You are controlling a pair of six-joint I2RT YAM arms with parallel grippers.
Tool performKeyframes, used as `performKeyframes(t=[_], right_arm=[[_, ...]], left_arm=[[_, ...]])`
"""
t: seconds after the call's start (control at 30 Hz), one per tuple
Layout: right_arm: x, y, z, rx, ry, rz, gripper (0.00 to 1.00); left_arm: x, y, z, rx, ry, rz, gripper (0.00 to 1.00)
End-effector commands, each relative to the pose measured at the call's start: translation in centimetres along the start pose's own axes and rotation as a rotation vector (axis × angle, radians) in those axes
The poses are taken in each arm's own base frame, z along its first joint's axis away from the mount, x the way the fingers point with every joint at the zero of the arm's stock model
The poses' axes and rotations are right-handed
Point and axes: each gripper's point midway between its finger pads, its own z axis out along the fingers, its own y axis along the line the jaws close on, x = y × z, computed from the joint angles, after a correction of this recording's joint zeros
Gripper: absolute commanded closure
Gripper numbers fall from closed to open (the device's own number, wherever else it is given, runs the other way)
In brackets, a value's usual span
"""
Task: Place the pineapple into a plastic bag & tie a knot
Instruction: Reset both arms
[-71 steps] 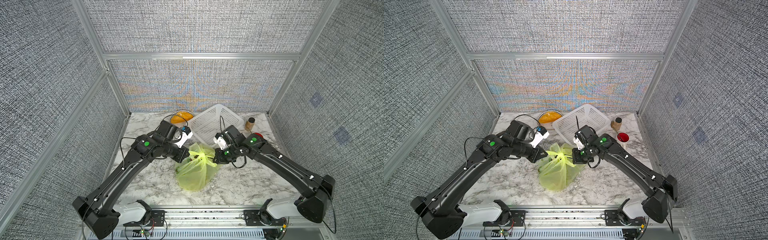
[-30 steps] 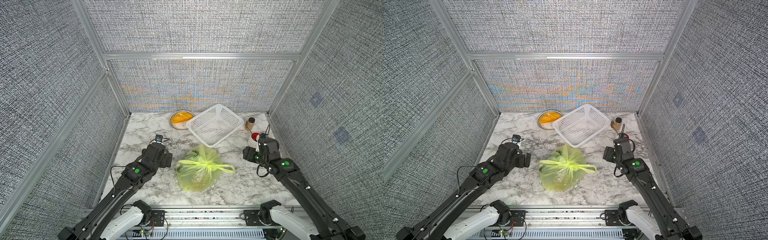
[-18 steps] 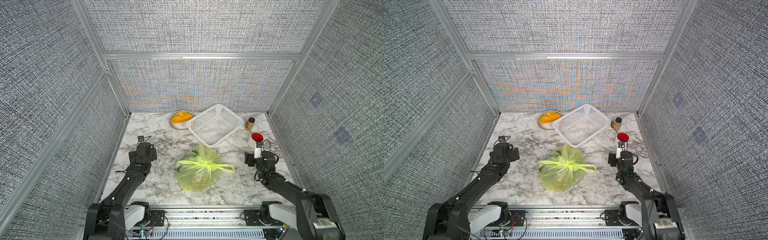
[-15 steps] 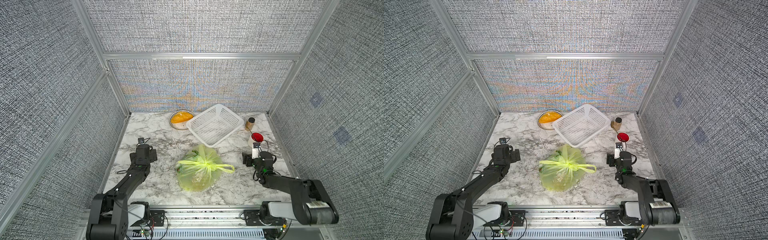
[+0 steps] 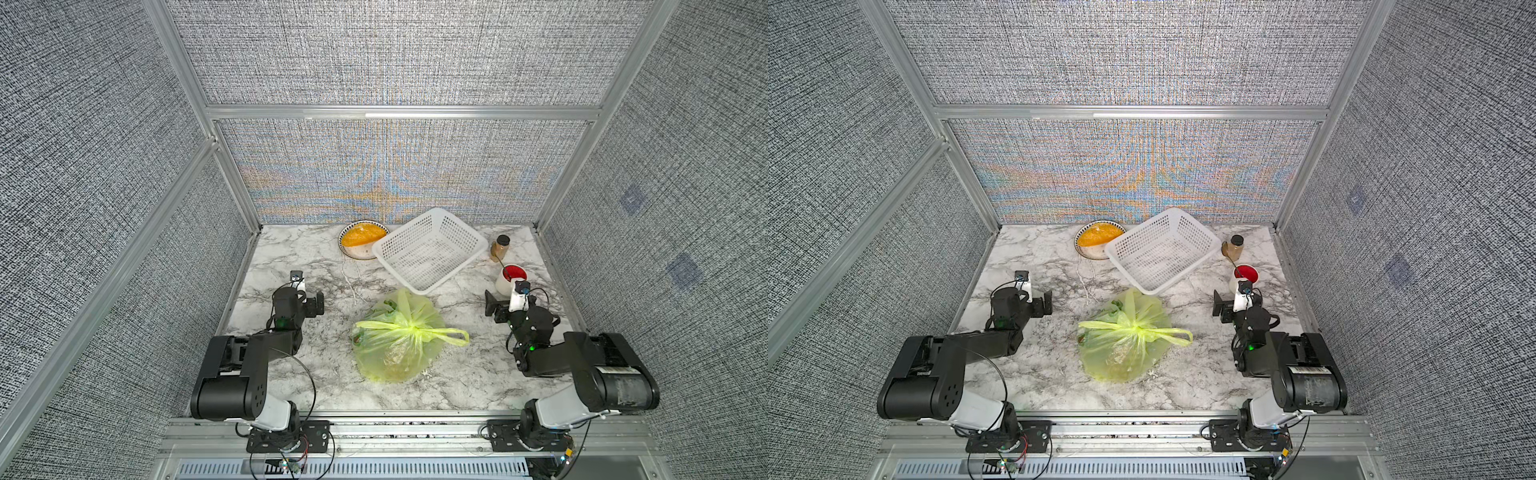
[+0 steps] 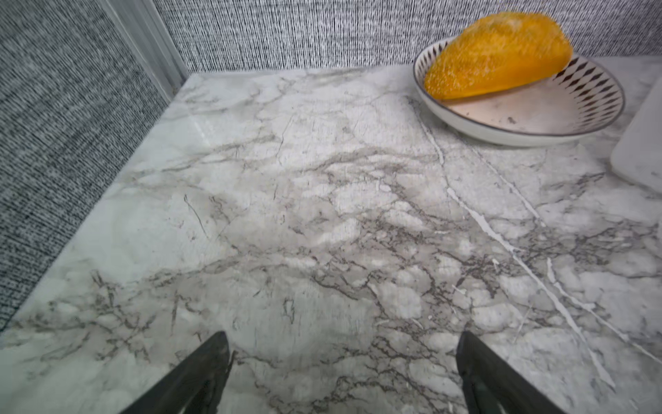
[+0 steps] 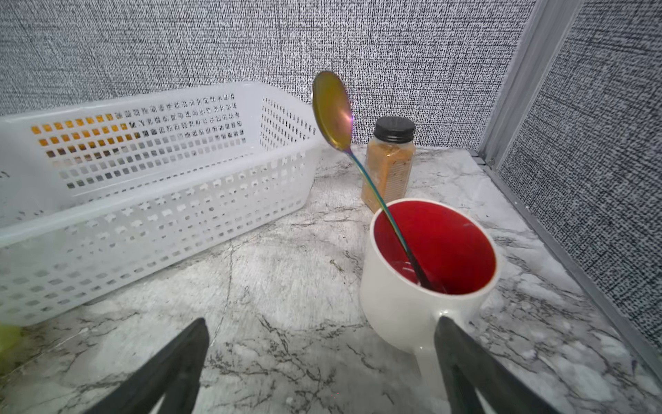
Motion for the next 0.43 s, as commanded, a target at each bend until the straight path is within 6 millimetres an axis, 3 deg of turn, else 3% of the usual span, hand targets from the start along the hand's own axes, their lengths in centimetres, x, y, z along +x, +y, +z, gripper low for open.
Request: performKeyframes(t=[0.0,0.23,0.4], right_arm=[[-0.95,-0.05,-0.16,0.003,-0.049,0.010,0.02],[-0.76,-0.14,0.23,0.007,-0.025,0.005,0.02],[-0.85,-0.23,0.15,0.050,-0.027,-0.008,0.02]], left_arm=[[-1.55,-0.60,0.06,0.030,-0.050,0.030,0.00],[-1.22,-0.36,0.87,0.019,-0.003,0.026,0.00],[-1.49,-0.64,-0.01,0.035,-0.044,0.033,0.00]])
